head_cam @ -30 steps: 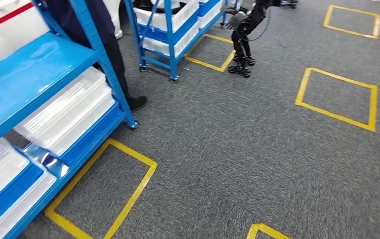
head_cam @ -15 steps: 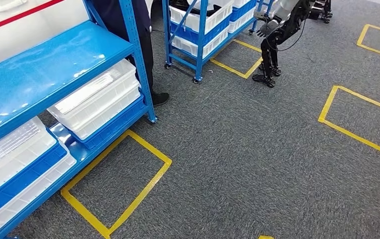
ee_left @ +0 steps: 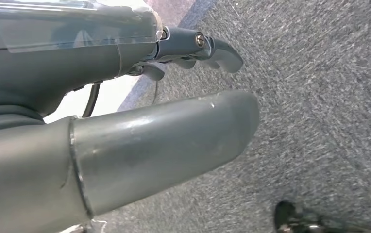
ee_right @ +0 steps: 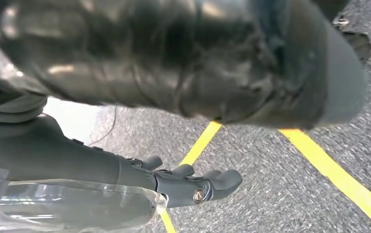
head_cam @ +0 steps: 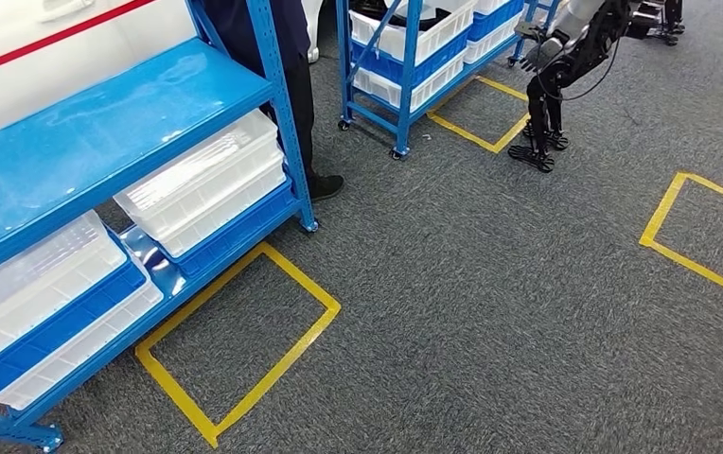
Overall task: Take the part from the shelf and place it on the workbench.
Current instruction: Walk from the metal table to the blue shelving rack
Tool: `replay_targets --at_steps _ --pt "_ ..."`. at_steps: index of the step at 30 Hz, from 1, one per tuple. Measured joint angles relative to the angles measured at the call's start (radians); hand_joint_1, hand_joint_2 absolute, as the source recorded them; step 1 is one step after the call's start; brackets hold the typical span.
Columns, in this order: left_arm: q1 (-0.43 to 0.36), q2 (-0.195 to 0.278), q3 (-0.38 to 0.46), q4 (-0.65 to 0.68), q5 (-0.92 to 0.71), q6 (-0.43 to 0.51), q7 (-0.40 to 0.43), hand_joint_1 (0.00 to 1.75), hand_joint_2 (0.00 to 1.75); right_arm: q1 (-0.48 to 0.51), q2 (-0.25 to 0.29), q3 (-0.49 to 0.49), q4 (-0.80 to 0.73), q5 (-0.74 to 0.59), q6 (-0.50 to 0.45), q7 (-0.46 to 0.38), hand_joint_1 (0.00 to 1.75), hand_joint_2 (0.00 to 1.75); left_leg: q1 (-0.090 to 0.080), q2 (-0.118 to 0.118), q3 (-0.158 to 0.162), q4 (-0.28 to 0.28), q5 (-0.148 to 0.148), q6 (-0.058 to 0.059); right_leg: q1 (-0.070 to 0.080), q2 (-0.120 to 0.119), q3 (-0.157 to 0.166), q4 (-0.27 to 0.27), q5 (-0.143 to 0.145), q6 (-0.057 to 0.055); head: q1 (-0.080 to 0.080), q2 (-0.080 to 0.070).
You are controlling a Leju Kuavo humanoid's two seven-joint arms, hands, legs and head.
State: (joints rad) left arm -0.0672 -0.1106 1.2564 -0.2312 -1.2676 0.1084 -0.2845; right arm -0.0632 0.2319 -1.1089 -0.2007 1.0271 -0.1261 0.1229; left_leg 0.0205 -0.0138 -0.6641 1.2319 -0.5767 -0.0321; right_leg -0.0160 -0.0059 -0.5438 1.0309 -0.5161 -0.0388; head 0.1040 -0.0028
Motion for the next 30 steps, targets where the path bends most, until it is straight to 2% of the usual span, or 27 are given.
replay_targets --at_steps 1,2,3,5,6,7,8,11,12,13,15,16,17,18,19,21,22,23,25,26,27,28,29,30 --pt "0.001 0.0 -0.001 0.0 0.0 -0.001 -0.001 0.0 0.0 0.002 0.0 0.0 0.0 0.0 0.0 0.0 0.0 0.0 0.0 0.003 -0.028 0.053 -0.016 -0.001 0.002 -0.006 0.002 0.0 -0.003 -0.001 0.0 0.0" --pt "0.003 0.0 -0.002 0.0 0.0 -0.001 -0.002 0.0 0.0 0.003 0.0 0.0 0.0 0.0 0.0 0.0 0.0 0.0 0.0 0.004 -0.039 0.074 -0.011 0.0 0.004 -0.011 0.006 0.0 -0.007 0.0 0.0 0.0" --pt "0.005 -0.001 -0.002 0.0 0.0 -0.001 -0.002 0.0 0.0 0.004 0.0 0.0 0.0 0.0 0.0 0.0 0.0 0.0 0.0 0.005 -0.031 0.055 0.012 0.003 0.006 -0.015 0.012 0.0 -0.011 0.0 0.0 0.0" --pt "0.009 -0.001 -0.002 0.0 0.0 -0.001 -0.002 0.0 0.0 0.005 0.001 0.0 0.0 0.0 0.0 0.0 0.0 0.0 -0.004 0.013 0.031 -0.073 0.084 0.016 0.008 -0.022 0.029 0.0 -0.021 0.004 0.0 0.0" --pt "0.009 -0.001 -0.003 0.0 0.0 -0.001 -0.002 0.0 0.0 0.004 0.001 0.0 0.0 0.0 0.0 0.0 0.0 0.0 -0.009 0.02 0.063 -0.137 0.105 0.025 0.01 -0.026 0.035 0.001 -0.027 0.008 0.0 0.0" --pt "0.008 -0.001 -0.003 0.0 0.0 -0.001 -0.002 0.0 0.0 0.004 0.002 0.0 0.001 0.0 0.0 0.0 0.0 0.0 -0.014 0.026 0.084 -0.18 0.112 0.033 0.01 -0.029 0.039 0.0 -0.032 0.013 0.0 0.0" --pt "0.008 -0.001 -0.003 0.0 0.0 -0.001 -0.002 0.0 0.0 0.003 0.002 0.0 0.001 0.0 0.0 0.0 0.0 0.0 -0.02 0.031 0.094 -0.201 0.106 0.041 0.009 -0.031 0.044 0.002 -0.034 0.019 0.0 0.0" --pt "0.01 -0.001 -0.003 0.0 0.0 0.0 -0.003 0.0 0.0 -0.001 0.003 0.0 0.001 0.0 0.0 0.0 0.0 0.0 -0.022 0.023 0.122 -0.225 0.091 0.058 0.003 -0.029 0.056 0.023 -0.032 0.037 0.0 0.0" --pt "0.011 -0.001 -0.003 0.0 0.0 0.0 -0.003 0.0 0.0 -0.002 0.003 0.0 0.002 0.0 0.0 0.0 0.0 0.0 -0.02 0.02 0.137 -0.232 0.088 0.064 0.002 -0.022 0.047 0.048 -0.038 0.041 0.001 0.0" --pt "0.01 -0.002 -0.003 0.0 0.0 0.0 -0.003 0.0 0.0 -0.002 0.003 0.0 0.002 0.0 0.0 -0.001 0.0 0.0 -0.018 0.018 0.151 -0.237 0.083 0.069 0.001 -0.014 0.023 0.091 -0.053 0.044 0.0 0.0" --pt "0.009 -0.002 -0.003 0.0 0.0 -0.001 -0.003 0.0 0.0 -0.001 0.002 0.0 0.002 -0.001 0.0 -0.002 0.0 0.0 -0.017 0.015 0.168 -0.239 0.07 0.075 0.0 -0.001 -0.055 0.205 -0.097 0.05 0.0 0.0" --pt "0.009 -0.002 -0.003 0.0 0.0 -0.002 -0.003 0.0 0.0 -0.001 0.002 -0.001 0.002 -0.001 0.0 -0.002 0.0 0.0 -0.017 0.012 0.178 -0.238 0.061 0.074 0.0 0.001 -0.098 0.253 -0.115 0.052 0.0 0.0" --pt "0.01 -0.002 -0.003 0.0 0.0 -0.002 -0.003 0.0 0.0 0.0 0.002 -0.001 0.002 -0.002 0.001 -0.003 0.0 0.0 -0.016 0.009 0.19 -0.238 0.051 0.073 -0.001 0.002 -0.129 0.276 -0.121 0.054 0.0 0.0" --pt "0.011 -0.003 -0.003 0.0 0.0 -0.002 -0.003 0.0 0.0 0.002 0.002 -0.001 0.002 -0.002 0.001 -0.003 0.0 0.0 -0.015 0.005 0.205 -0.238 0.039 0.07 -0.001 0.002 -0.147 0.269 -0.113 0.055 0.0 0.0" --pt "0.011 -0.004 -0.003 0.0 0.0 -0.002 -0.003 0.0 0.0 0.005 0.002 -0.001 0.002 -0.002 0.002 -0.003 0.0 0.0 -0.014 0.001 0.222 -0.238 0.026 0.067 -0.001 0.002 -0.149 0.23 -0.086 0.056 0.0 0.0" --pt "0.012 -0.006 -0.003 0.0 0.0 -0.002 -0.004 0.0 0.0 0.011 0.0 -0.001 0.002 -0.002 0.002 -0.002 0.0 0.0 -0.011 -0.004 0.255 -0.237 -0.002 0.059 0.001 0.003 -0.14 0.122 0.012 0.052 0.0 0.0" --pt "0.011 -0.006 -0.003 0.0 0.0 -0.002 -0.004 0.0 0.0 0.013 0.0 -0.001 0.002 -0.002 0.002 -0.001 0.0 0.0 -0.011 -0.005 0.265 -0.237 -0.016 0.052 0.004 0.004 -0.136 0.085 0.051 0.046 0.0 0.0" --pt "0.009 -0.007 -0.003 0.0 0.0 -0.002 -0.005 0.0 0.0 0.012 0.0 -0.001 0.002 -0.002 0.003 -0.001 0.0 0.0 -0.012 -0.006 0.273 -0.239 -0.026 0.045 0.007 0.005 -0.134 0.066 0.075 0.039 0.0 0.0" --pt "0.005 -0.007 -0.003 0.0 0.001 -0.003 -0.005 0.0 0.0 0.009 -0.001 -0.002 0.001 -0.001 0.004 0.0 0.0 0.0 -0.012 -0.006 0.281 -0.235 -0.023 0.03 0.011 0.007 -0.123 0.057 0.071 0.02 0.0 0.0" --pt "0.004 -0.007 -0.003 0.0 0.001 -0.003 -0.005 0.0 0.0 0.008 -0.001 -0.002 0.001 -0.001 0.004 0.0 0.0 0.0 -0.011 -0.004 0.277 -0.214 -0.012 0.024 0.01 0.006 -0.11 0.048 0.066 0.012 0.0 0.0" --pt "0.004 -0.008 -0.003 0.0 0.001 -0.003 -0.005 0.0 0.0 0.009 -0.001 -0.002 0.001 -0.001 0.004 0.0 0.0 0.0 -0.01 -0.002 0.258 -0.172 0.004 0.019 0.009 0.006 -0.092 0.037 0.06 0.005 0.0 0.0" --pt "0.004 -0.009 -0.003 0.0 0.001 -0.003 -0.005 0.0 0.0 0.01 -0.001 -0.002 0.001 -0.001 0.004 0.0 0.0 0.0 -0.009 0.001 0.225 -0.117 0.01 0.016 0.008 0.005 -0.072 0.026 0.053 -0.001 -0.001 0.0" --pt "0.004 -0.009 -0.003 0.0 0.001 -0.003 -0.005 0.0 0.0 0.01 -0.001 -0.002 0.001 -0.001 0.004 0.0 0.0 0.0 -0.008 0.004 0.183 -0.056 0.004 0.013 0.007 0.004 -0.052 0.015 0.045 -0.004 -0.001 0.0" --pt "0.005 -0.009 -0.003 0.0 0.001 -0.003 -0.005 0.0 0.0 0.01 -0.001 -0.002 0.001 -0.001 0.004 0.0 0.0 0.0 -0.008 0.005 0.138 -0.005 -0.02 0.01 0.007 0.004 -0.033 0.006 0.037 -0.006 -0.001 0.0"
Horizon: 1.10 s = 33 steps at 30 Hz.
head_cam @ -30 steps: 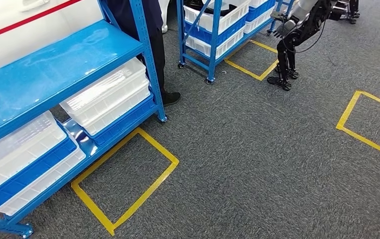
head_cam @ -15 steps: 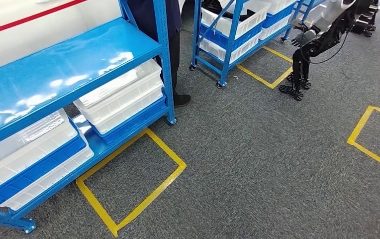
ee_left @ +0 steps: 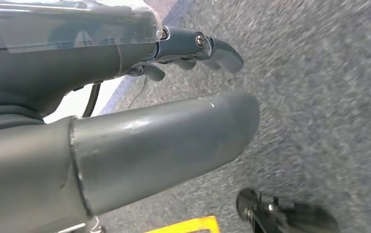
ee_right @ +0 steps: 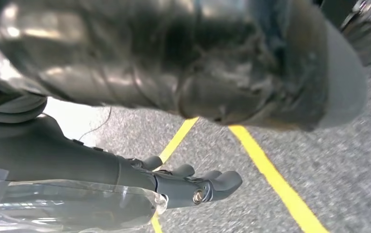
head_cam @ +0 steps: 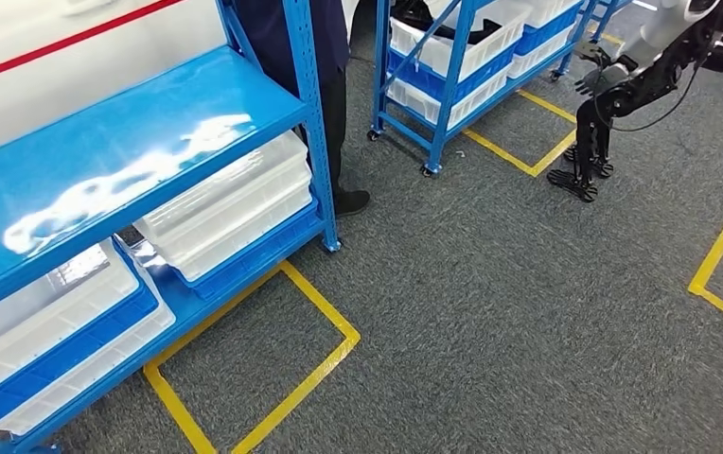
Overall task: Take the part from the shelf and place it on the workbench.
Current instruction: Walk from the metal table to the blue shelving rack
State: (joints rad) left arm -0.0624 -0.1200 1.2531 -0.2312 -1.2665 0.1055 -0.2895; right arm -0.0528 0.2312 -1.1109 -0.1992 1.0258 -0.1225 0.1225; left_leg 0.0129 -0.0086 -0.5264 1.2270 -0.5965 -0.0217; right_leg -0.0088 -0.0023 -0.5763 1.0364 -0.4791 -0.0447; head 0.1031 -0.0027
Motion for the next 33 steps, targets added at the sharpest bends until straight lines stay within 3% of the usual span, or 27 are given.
replay_targets --at_steps 2,3,4,5,7,8,9,12,14,16,17,18,19,20,22,24,26,28,30,32,33 --pt "0.003 0.0 0.0 0.0 0.0 0.0 -0.002 0.0 0.0 0.0 0.0 0.0 0.0 -0.001 0.0 -0.001 0.0 0.0 0.0 0.001 -0.07 0.044 -0.08 -0.002 0.0 0.001 0.038 -0.011 -0.018 0.0 0.0 0.0" --pt "0.004 0.0 0.0 0.0 0.0 0.001 -0.005 0.0 0.0 0.0 0.0 0.0 0.0 -0.001 0.001 -0.002 0.0 0.0 0.0 0.001 -0.091 0.033 -0.105 -0.001 0.0 0.002 0.058 -0.013 -0.03 0.0 0.0 0.0" --pt "0.006 0.0 0.0 0.0 0.0 0.002 -0.008 0.0 0.0 0.0 0.0 0.0 0.0 0.0 0.002 -0.003 0.0 0.0 0.0 0.003 -0.103 0.0 -0.1 0.002 0.001 0.0 0.078 -0.014 -0.043 0.001 0.0 0.0" --pt "0.008 0.0 0.0 0.0 0.0 0.003 -0.012 0.0 0.0 0.001 0.0 0.0 0.0 0.004 0.003 -0.004 0.0 0.0 -0.002 0.012 -0.109 -0.048 -0.053 0.008 0.002 -0.003 0.096 -0.015 -0.058 0.002 0.0 0.0" --pt "0.01 0.0 0.0 0.0 -0.002 0.005 -0.018 0.0 0.0 0.005 0.0 0.0 0.001 0.014 0.007 -0.004 0.0 0.0 -0.01 0.045 -0.118 -0.137 0.09 0.025 0.007 -0.012 0.125 -0.01 -0.088 0.007 0.0 0.0" --pt "0.008 0.0 0.0 0.0 -0.002 0.006 -0.019 0.0 0.0 0.006 0.0 0.0 0.001 0.018 0.008 -0.003 0.0 0.0 -0.015 0.057 -0.12 -0.158 0.145 0.031 0.009 -0.016 0.133 -0.007 -0.102 0.013 0.0 0.0" --pt "0.006 0.0 0.0 0.0 -0.002 0.007 -0.02 0.0 0.0 0.005 0.0 0.0 0.002 0.02 0.009 -0.003 0.0 0.0 -0.019 0.058 -0.121 -0.162 0.168 0.036 0.011 -0.021 0.14 -0.005 -0.113 0.02 0.0 0.0" --pt "0.0 0.0 0.0 0.0 -0.003 0.007 -0.021 0.0 0.0 -0.003 0.0 0.0 0.001 0.021 0.009 -0.003 0.0 0.0 -0.017 0.03 -0.108 -0.172 0.172 0.047 0.008 -0.032 0.154 -0.001 -0.141 0.04 0.0 0.0" --pt "-0.002 0.0 0.0 0.0 -0.003 0.007 -0.021 0.0 0.0 -0.008 0.0 0.001 0.001 0.021 0.01 -0.003 0.0 0.0 -0.013 0.014 -0.097 -0.188 0.171 0.057 0.004 -0.015 0.119 0.07 -0.182 0.049 0.001 0.0" --pt "-0.002 0.0 0.0 0.0 -0.003 0.007 -0.021 0.0 0.0 -0.01 0.0 0.001 0.001 0.021 0.009 -0.003 0.0 0.0 -0.013 -0.003 -0.091 -0.192 0.165 0.065 0.002 -0.003 0.037 0.203 -0.229 0.057 0.001 0.0" --pt "-0.002 0.0 0.0 0.0 -0.003 0.008 -0.021 0.0 0.0 -0.009 0.0 0.001 0.001 0.021 0.009 -0.003 0.0 0.0 -0.013 -0.015 -0.087 -0.192 0.161 0.066 0.0 -0.002 0.0 0.252 -0.234 0.06 0.001 0.0" --pt "-0.002 0.0 0.0 0.0 -0.003 0.008 -0.021 0.0 0.0 -0.009 0.0 0.002 0.001 0.021 0.009 -0.003 0.0 0.0 -0.013 -0.027 -0.083 -0.192 0.158 0.066 -0.001 -0.001 -0.023 0.268 -0.217 0.062 0.001 0.0" --pt "-0.001 0.0 0.0 0.0 -0.003 0.008 -0.021 0.0 0.0 -0.007 0.0 0.002 0.001 0.021 0.009 -0.003 0.0 0.0 -0.013 -0.041 -0.076 -0.192 0.154 0.065 -0.003 0.002 -0.027 0.246 -0.179 0.062 0.001 0.0" --pt "0.0 0.0 0.0 0.0 -0.003 0.008 -0.021 0.0 0.0 -0.005 0.0 0.002 0.001 0.021 0.009 -0.003 0.0 0.0 -0.013 -0.054 -0.07 -0.191 0.15 0.062 -0.004 0.011 -0.017 0.191 -0.126 0.061 0.001 0.0" --pt "0.002 -0.002 0.0 0.0 -0.003 0.007 -0.021 0.0 0.0 0.001 -0.002 0.002 0.001 0.021 0.01 -0.002 0.0 0.0 -0.012 -0.077 -0.066 -0.189 0.144 0.056 -0.006 0.061 0.012 0.073 -0.051 0.054 0.001 0.0" --pt "0.002 -0.004 0.0 0.0 -0.005 0.008 -0.019 0.0 0.0 0.002 -0.004 0.002 0.001 0.021 0.012 -0.001 0.0 0.0 -0.007 -0.098 -0.074 -0.188 0.144 0.043 -0.004 0.095 0.023 0.022 -0.037 0.047 0.001 0.0" --pt "0.003 -0.004 0.0 0.0 -0.006 0.01 -0.016 0.0 0.0 -0.002 -0.004 0.002 0.001 0.023 0.014 0.001 0.0 0.0 -0.003 -0.115 -0.078 -0.191 0.148 0.029 -0.004 0.077 0.028 0.008 -0.035 0.038 0.0 0.0" --pt "0.004 -0.004 0.0 0.0 -0.006 0.013 -0.012 0.0 0.0 -0.002 -0.002 0.002 0.001 0.026 0.017 0.002 0.0 0.0 -0.005 -0.081 -0.089 -0.165 0.131 0.017 -0.009 0.05 0.041 -0.008 -0.03 0.025 -0.001 0.0" --pt "0.002 -0.003 0.0 0.0 -0.005 0.016 -0.008 0.0 0.0 0.0 -0.001 0.002 0.001 0.031 0.021 0.002 0.0 0.0 -0.006 -0.025 -0.134 -0.07 0.079 0.007 -0.01 0.019 0.052 -0.017 -0.03 0.015 -0.002 0.0" --pt "0.0 0.001 0.0 0.0 -0.003 0.014 -0.004 0.0 0.0 0.001 -0.001 0.002 0.002 0.035 0.023 0.002 0.0 0.0 0.0 -0.006 -0.192 0.044 0.034 -0.004 -0.01 -0.012 0.056 -0.016 -0.035 0.012 -0.002 0.0" --pt "0.001 0.004 0.0 0.0 -0.002 0.012 -0.002 0.0 0.0 0.001 -0.001 0.002 0.002 0.036 0.024 0.001 0.0 0.0 0.004 -0.002 -0.203 0.065 0.036 -0.008 -0.01 -0.027 0.058 -0.016 -0.038 0.013 -0.002 0.0"
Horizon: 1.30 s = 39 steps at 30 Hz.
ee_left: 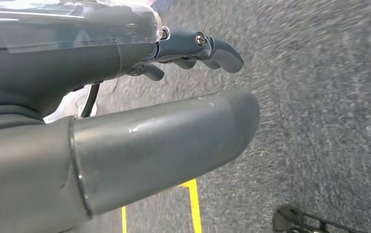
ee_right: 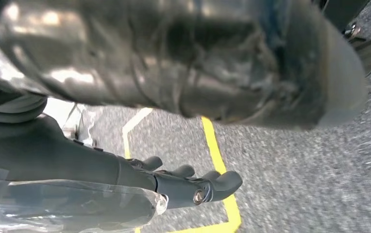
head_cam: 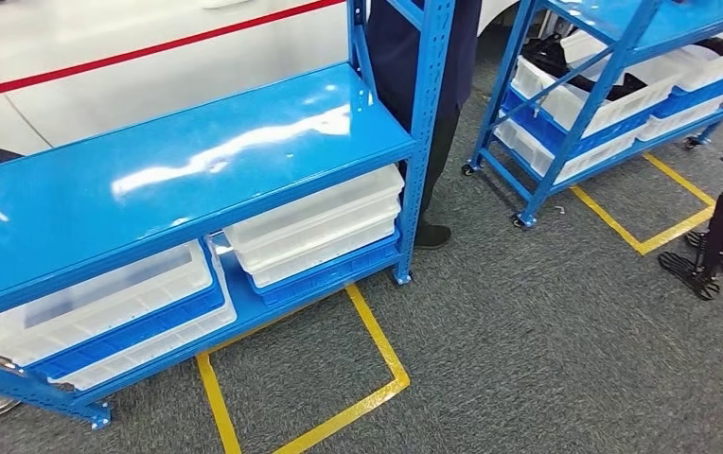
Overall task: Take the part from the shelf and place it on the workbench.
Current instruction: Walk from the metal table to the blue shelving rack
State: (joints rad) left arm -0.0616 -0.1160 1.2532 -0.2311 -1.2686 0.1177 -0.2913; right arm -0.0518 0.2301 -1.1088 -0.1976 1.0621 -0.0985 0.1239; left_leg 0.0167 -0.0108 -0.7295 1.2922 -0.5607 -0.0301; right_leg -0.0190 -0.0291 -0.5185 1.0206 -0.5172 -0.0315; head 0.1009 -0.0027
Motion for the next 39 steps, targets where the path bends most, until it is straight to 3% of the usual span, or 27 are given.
replay_targets --at_steps 1,4,6,8,9,11,13,14,15,16,17,19,20,21,24,26,29,30,31,32,34,35,36,39 --pt "0.002 0.003 0.0 0.0 0.0 -0.003 0.002 0.0 0.0 -0.001 0.0 0.0 0.0 0.0 0.0 0.0 0.0 0.0 0.003 0.005 0.008 -0.015 0.019 -0.004 -0.001 -0.013 0.004 0.001 -0.004 0.002 0.0 0.0" --pt "0.003 0.013 0.0 0.0 -0.002 -0.008 0.009 0.0 0.0 -0.002 0.0 0.0 0.0 0.001 0.001 -0.001 0.0 0.0 0.003 0.048 0.107 -0.199 0.103 -0.003 -0.002 -0.049 0.021 0.003 -0.02 0.017 0.0 0.0" --pt "0.002 0.018 0.0 0.0 -0.004 -0.01 0.01 0.0 0.0 -0.004 0.002 0.0 0.0 0.001 0.0 -0.002 0.0 0.0 -0.004 0.067 0.139 -0.259 0.112 0.011 0.003 -0.065 0.029 0.002 -0.029 0.029 0.0 0.0" --pt "0.005 0.02 0.001 0.0 -0.005 -0.01 0.011 0.0 0.0 -0.01 0.003 0.0 0.0 -0.004 -0.006 -0.002 0.0 0.0 -0.007 0.055 0.142 -0.263 0.11 0.027 0.005 -0.074 0.037 -0.004 -0.032 0.041 0.001 0.0" --pt "0.007 0.021 0.001 0.0 -0.004 -0.009 0.011 0.0 0.0 -0.013 0.004 0.0 0.0 -0.008 -0.011 -0.003 0.0 0.0 -0.005 0.05 0.144 -0.268 0.11 0.033 0.003 -0.068 0.04 -0.002 -0.036 0.046 0.001 0.0" --pt "0.007 0.021 0.001 0.0 -0.004 -0.008 0.01 0.0 0.0 -0.015 0.004 -0.001 0.0 -0.016 -0.02 -0.005 0.0 0.0 -0.001 0.042 0.15 -0.279 0.113 0.048 0.0 -0.027 0.019 0.053 -0.074 0.054 0.001 0.0" --pt "0.004 0.021 0.001 0.0 -0.004 -0.008 0.008 0.0 0.0 -0.011 0.004 -0.002 0.0 -0.02 -0.023 -0.006 0.0 0.0 -0.001 0.035 0.152 -0.281 0.112 0.058 -0.001 0.015 -0.05 0.183 -0.136 0.056 0.001 0.0" --pt "0.003 0.021 0.001 0.0 -0.004 -0.008 0.007 0.0 0.0 -0.009 0.004 -0.002 0.0 -0.02 -0.023 -0.006 0.0 0.0 -0.002 0.03 0.152 -0.281 0.111 0.06 -0.001 0.023 -0.087 0.247 -0.156 0.056 0.001 0.0" --pt "0.003 0.021 0.001 0.0 -0.004 -0.008 0.007 0.0 0.0 -0.008 0.004 -0.002 0.0 -0.02 -0.023 -0.006 0.0 0.0 -0.003 0.025 0.154 -0.28 0.11 0.061 -0.001 0.026 -0.112 0.283 -0.157 0.056 0.001 0.0" --pt "0.002 0.021 0.001 0.0 -0.003 -0.009 0.007 0.0 0.0 -0.007 0.004 -0.002 0.0 -0.02 -0.023 -0.006 0.0 0.0 -0.003 0.02 0.157 -0.279 0.107 0.061 -0.002 0.027 -0.119 0.281 -0.135 0.056 0.001 0.0" --pt "0.002 0.021 0.001 0.0 -0.002 -0.011 0.007 0.0 0.0 -0.006 0.004 -0.002 0.0 -0.02 -0.023 -0.006 0.0 0.0 -0.003 0.014 0.16 -0.278 0.104 0.06 -0.002 0.027 -0.107 0.238 -0.096 0.054 0.001 0.0" --pt "0.003 0.021 0.002 0.0 0.001 -0.016 0.007 0.0 0.0 -0.004 0.004 -0.002 0.0 -0.02 -0.023 -0.006 0.0 0.0 -0.006 0.006 0.166 -0.272 0.094 0.052 -0.001 0.028 -0.057 0.103 -0.018 0.047 0.001 0.0" --pt "0.003 0.021 0.002 0.0 0.002 -0.019 0.007 0.0 0.0 -0.004 0.004 -0.002 0.0 -0.02 -0.022 -0.006 0.0 0.0 -0.008 0.003 0.167 -0.27 0.089 0.047 0.001 0.029 -0.039 0.055 0.001 0.043 0.001 0.0" --pt "0.004 0.021 0.003 0.0 0.002 -0.023 0.007 0.0 0.0 -0.004 0.004 -0.002 0.0 -0.02 -0.021 -0.007 0.0 0.0 -0.01 0.002 0.166 -0.268 0.085 0.041 0.003 0.029 -0.031 0.029 0.006 0.038 0.001 0.0" --pt "0.003 0.022 0.003 0.0 0.002 -0.033 0.007 0.0 0.0 -0.006 0.004 -0.002 0.0 -0.019 -0.019 -0.008 0.0 0.0 -0.008 0.001 0.172 -0.267 0.079 0.023 0.003 0.029 -0.023 0.018 0.002 0.022 0.001 0.0" --pt "0.003 0.021 0.003 0.0 0.002 -0.035 0.006 0.0 0.0 -0.005 0.005 -0.002 0.0 -0.018 -0.019 -0.012 0.0 0.0 -0.005 0.003 0.157 -0.223 0.054 0.012 -0.001 0.026 -0.01 0.01 0.003 0.01 0.0 0.0" --pt "0.003 0.023 0.003 0.0 0.002 -0.035 0.006 0.0 0.0 -0.004 0.005 -0.002 0.0 -0.017 -0.016 -0.019 0.0 0.0 -0.003 0.005 0.052 -0.035 -0.02 0.001 -0.002 0.023 0.004 0.008 -0.006 0.002 -0.001 0.0" --pt "0.004 0.024 0.003 0.0 0.002 -0.035 0.006 0.0 0.0 -0.004 0.005 -0.002 0.0 -0.017 -0.015 -0.02 0.0 0.0 -0.003 0.005 0.02 0.011 -0.025 0.0 -0.001 0.023 0.009 0.008 -0.012 0.001 -0.001 0.0" --pt "0.005 0.024 0.003 0.0 0.002 -0.035 0.006 0.0 0.0 -0.004 0.005 -0.002 0.0 -0.017 -0.015 -0.02 0.0 0.0 -0.003 0.005 0.006 0.019 -0.008 0.001 -0.001 0.024 0.017 0.008 -0.018 0.002 -0.001 0.0" --pt "0.007 0.024 0.003 0.0 0.002 -0.035 0.006 0.0 0.0 -0.004 0.005 -0.002 0.0 -0.017 -0.015 -0.019 0.0 0.0 -0.003 0.005 0.012 -0.013 0.028 0.003 -0.001 0.025 0.027 0.008 -0.026 0.003 -0.001 0.0" --pt "0.009 0.024 0.003 0.0 0.003 -0.035 0.006 0.0 0.0 -0.002 0.005 -0.002 0.0 -0.017 -0.015 -0.019 0.0 0.0 -0.006 0.007 0.061 -0.143 0.111 0.013 0.0 0.025 0.048 0.007 -0.045 0.009 0.0 0.0" --pt "0.009 0.024 0.004 0.0 0.003 -0.035 0.006 0.0 0.0 -0.002 0.005 -0.002 0.0 -0.017 -0.014 -0.019 0.0 0.0 -0.009 0.008 0.084 -0.198 0.131 0.02 0.001 0.025 0.055 0.007 -0.054 0.015 0.0 0.0" --pt "0.008 0.024 0.004 0.0 0.003 -0.035 0.006 0.0 0.0 -0.003 0.005 -0.002 0.0 -0.017 -0.014 -0.019 0.0 0.0 -0.013 0.008 0.1 -0.231 0.136 0.026 0.002 0.024 0.06 0.004 -0.06 0.021 0.0 0.0" --pt "0.008 0.025 0.004 0.0 0.002 -0.035 0.006 0.0 0.0 -0.007 0.006 -0.002 0.0 -0.016 -0.013 -0.019 0.0 0.0 -0.015 0.006 0.12 -0.256 0.119 0.047 0.003 0.024 0.075 0.009 -0.057 0.04 0.0 0.0"
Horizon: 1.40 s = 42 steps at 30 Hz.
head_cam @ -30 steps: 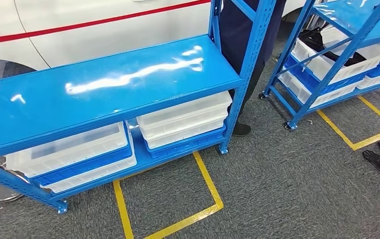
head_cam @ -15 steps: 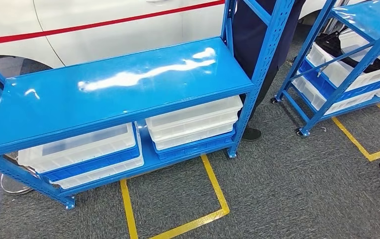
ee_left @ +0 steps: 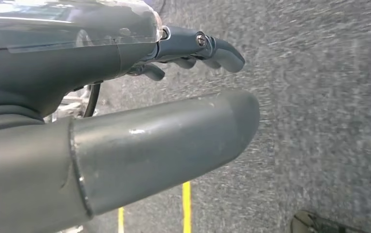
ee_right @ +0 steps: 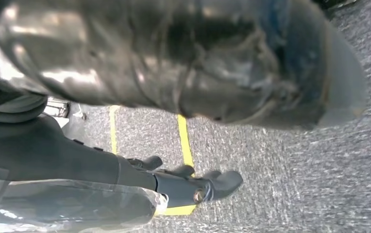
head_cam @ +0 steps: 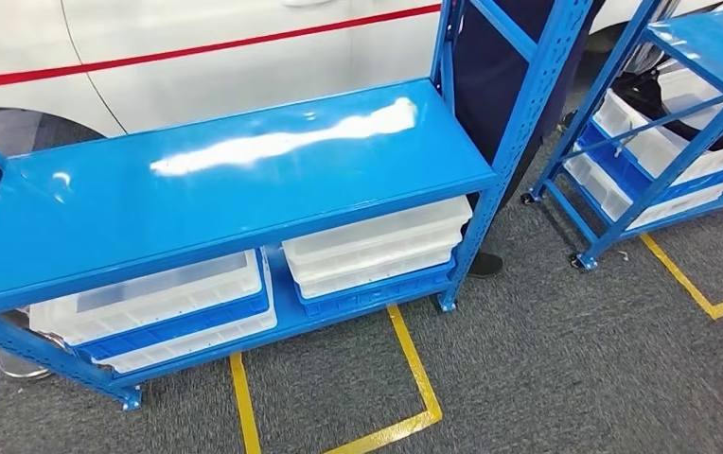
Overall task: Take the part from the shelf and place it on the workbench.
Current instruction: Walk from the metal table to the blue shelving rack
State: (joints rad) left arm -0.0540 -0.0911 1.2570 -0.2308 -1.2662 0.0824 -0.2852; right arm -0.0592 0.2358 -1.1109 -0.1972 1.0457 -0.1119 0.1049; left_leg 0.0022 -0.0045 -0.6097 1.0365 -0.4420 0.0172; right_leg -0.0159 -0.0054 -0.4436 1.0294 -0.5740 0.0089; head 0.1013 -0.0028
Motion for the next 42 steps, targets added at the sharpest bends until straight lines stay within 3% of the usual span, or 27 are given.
replay_targets --at_steps 2,5,6,7,8,10,12,14,17,19,21,22,23,25,26,28,32,33,35,36,37,38,40,42 --pt "0.001 0.0 0.0 0.0 -0.001 0.0 0.0 0.0 0.0 -0.002 0.0 0.0 0.0 0.0 -0.001 0.0 0.0 0.0 0.004 -0.002 0.023 -0.015 -0.007 0.014 -0.001 0.002 -0.021 0.055 0.0 0.009 0.0 0.0" --pt "0.0 0.0 0.0 0.0 -0.001 0.0 0.0 0.0 0.0 -0.002 0.0 0.0 0.0 0.001 -0.002 0.0 0.0 0.0 0.003 -0.002 0.047 -0.022 -0.021 0.028 0.0 0.004 -0.133 0.219 -0.066 0.016 0.0 0.0" --pt "0.0 0.0 0.0 0.0 -0.002 0.0 0.0 0.0 0.0 -0.002 0.0 0.0 0.0 0.001 -0.002 0.0 0.0 0.0 0.002 -0.003 0.054 -0.021 -0.028 0.028 0.0 0.004 -0.169 0.256 -0.085 0.017 0.0 0.0" --pt "0.0 0.0 0.0 0.0 -0.002 0.0 0.0 0.0 0.0 -0.001 0.0 0.0 0.0 0.001 -0.002 0.001 0.0 0.0 0.001 -0.004 0.063 -0.021 -0.035 0.029 0.0 0.004 -0.192 0.265 -0.085 0.016 0.0 0.0" --pt "0.0 0.0 0.0 0.0 -0.003 0.0 0.001 0.0 0.0 0.0 0.0 0.0 0.0 0.001 -0.002 0.001 0.0 0.0 0.0 -0.005 0.075 -0.021 -0.043 0.028 0.001 0.004 -0.199 0.243 -0.061 0.014 0.0 0.0" --pt "0.002 -0.001 0.0 0.0 -0.004 0.001 0.004 0.0 0.0 0.003 -0.001 0.0 0.0 0.002 -0.002 0.001 0.0 0.0 -0.001 -0.007 0.097 -0.021 -0.059 0.023 0.006 0.004 -0.18 0.132 0.037 0.002 0.001 0.0" --pt "0.001 -0.003 0.001 0.0 -0.006 0.003 0.008 0.0 0.0 0.006 -0.002 0.0 0.0 0.003 -0.003 0.001 0.0 0.0 -0.003 -0.008 0.109 -0.02 -0.073 0.014 0.015 0.006 -0.165 0.045 0.091 -0.013 0.0 0.0" --pt "-0.002 -0.004 0.001 0.0 -0.006 0.005 0.009 0.0 0.0 0.006 -0.003 0.0 0.0 0.004 -0.004 0.002 0.0 0.0 -0.005 -0.009 0.116 -0.011 -0.078 0.001 0.02 0.009 -0.163 0.026 0.096 -0.023 0.001 0.0" --pt "-0.002 -0.005 0.001 0.0 -0.006 0.006 0.01 0.0 0.0 0.006 -0.001 -0.001 0.0 0.004 -0.004 0.002 0.0 0.0 -0.005 -0.007 0.116 0.015 -0.094 -0.014 0.012 0.008 -0.138 0.01 0.108 -0.037 0.002 0.0" --pt "-0.005 -0.006 0.001 0.001 -0.006 0.006 0.01 0.0 0.0 0.005 -0.001 -0.001 0.0 0.004 -0.005 0.002 0.0 0.0 0.001 -0.004 0.075 0.091 -0.142 -0.024 0.009 0.006 -0.128 0.002 0.107 -0.042 0.001 0.0" --pt "-0.005 -0.006 0.001 0.001 -0.006 0.006 0.01 0.0 0.0 0.003 -0.001 -0.001 0.0 0.004 -0.005 0.002 0.0 0.0 0.007 -0.003 0.01 0.194 -0.187 -0.033 0.008 0.005 -0.126 0.001 0.103 -0.045 0.001 0.0" --pt "-0.004 -0.005 0.001 0.001 -0.006 0.007 0.01 0.0 0.0 0.003 -0.001 -0.001 0.0 0.004 -0.004 0.002 0.0 0.0 0.01 -0.003 -0.011 0.218 -0.187 -0.037 0.007 0.005 -0.124 0.002 0.1 -0.045 0.001 0.0" --pt "-0.003 -0.005 0.001 0.001 -0.007 0.007 0.01 0.0 0.0 0.003 -0.001 -0.001 0.0 0.004 -0.004 0.002 0.0 0.0 0.012 -0.003 -0.015 0.209 -0.167 -0.04 0.006 0.005 -0.119 0.002 0.096 -0.043 0.001 0.0" --pt "0.0 -0.005 0.001 0.001 -0.009 0.008 0.01 0.0 0.0 0.004 0.0 -0.001 0.0 0.004 -0.005 0.002 0.0 0.0 0.017 -0.002 0.016 0.105 -0.088 -0.046 0.004 0.005 -0.108 0.002 0.088 -0.036 0.001 0.0" --pt "0.0 -0.005 0.001 0.001 -0.01 0.009 0.01 0.0 0.0 0.004 0.0 -0.001 0.0 0.004 -0.005 0.001 0.0 0.0 0.016 0.0 0.033 0.05 -0.066 -0.046 0.003 0.005 -0.104 0.004 0.084 -0.032 0.001 0.0" --pt "-0.001 -0.005 0.001 0.001 -0.012 0.011 0.01 0.0 0.0 0.002 0.0 -0.001 0.0 0.004 -0.005 0.001 0.0 0.0 0.011 0.002 0.048 -0.005 -0.052 -0.033 0.005 0.005 -0.103 0.006 0.078 -0.021 0.001 0.0" --pt "0.0 -0.005 0.001 0.001 -0.017 0.012 0.009 0.0 0.0 -0.001 0.0 -0.001 0.0 0.005 -0.006 0.001 0.0 0.0 0.011 0.003 0.057 -0.015 -0.035 0.0 0.006 0.005 -0.104 0.025 0.056 0.0 0.002 0.0" --pt "0.0 -0.006 0.001 0.001 -0.017 0.012 0.009 0.0 0.0 -0.001 0.0 -0.001 0.0 0.005 -0.006 0.001 0.0 0.0 0.013 0.004 0.059 -0.018 -0.033 0.007 0.006 0.005 -0.119 0.061 0.033 0.004 0.002 0.0" --pt "-0.001 -0.006 0.001 0.001 -0.017 0.012 0.009 0.0 0.0 -0.001 0.0 -0.001 0.0 0.006 -0.006 0.001 0.0 0.0 0.012 0.004 0.06 -0.02 -0.033 0.016 0.004 0.006 -0.18 0.184 -0.03 0.008 0.002 0.0" --pt "-0.001 -0.006 0.001 0.001 -0.018 0.012 0.009 0.0 0.0 -0.001 0.0 -0.001 0.0 0.006 -0.006 0.001 0.0 0.0 0.01 0.004 0.06 -0.02 -0.035 0.018 0.003 0.006 -0.213 0.246 -0.052 0.01 0.002 0.0" --pt "-0.001 -0.006 0.001 0.001 -0.018 0.012 0.009 0.0 0.0 -0.001 0.0 -0.001 0.0 0.006 -0.006 0.001 0.0 0.0 0.009 0.004 0.061 -0.02 -0.036 0.02 0.003 0.006 -0.235 0.282 -0.055 0.01 0.002 0.0" --pt "-0.001 -0.006 0.001 0.001 -0.018 0.012 0.009 0.0 0.0 0.0 0.0 -0.001 0.0 0.006 -0.006 0.001 0.0 0.0 0.008 0.003 0.064 -0.02 -0.038 0.02 0.003 0.006 -0.239 0.282 -0.038 0.009 0.002 0.0" --pt "-0.001 -0.006 0.001 0.001 -0.019 0.016 0.01 0.0 0.0 0.0 0.0 -0.001 0.0 0.006 -0.006 0.0 0.0 0.0 0.006 0.001 0.073 -0.02 -0.043 0.018 0.005 0.006 -0.195 0.173 0.04 0.001 0.002 0.0" --pt "-0.001 -0.007 0.001 0.001 -0.022 0.02 0.014 0.0 0.0 0.0 0.0 -0.002 0.0 0.005 -0.007 -0.001 0.0 0.87 0.002 -0.001 0.077 -0.017 -0.05 0.01 0.01 0.006 -0.143 0.053 0.09 -0.011 0.002 0.0"
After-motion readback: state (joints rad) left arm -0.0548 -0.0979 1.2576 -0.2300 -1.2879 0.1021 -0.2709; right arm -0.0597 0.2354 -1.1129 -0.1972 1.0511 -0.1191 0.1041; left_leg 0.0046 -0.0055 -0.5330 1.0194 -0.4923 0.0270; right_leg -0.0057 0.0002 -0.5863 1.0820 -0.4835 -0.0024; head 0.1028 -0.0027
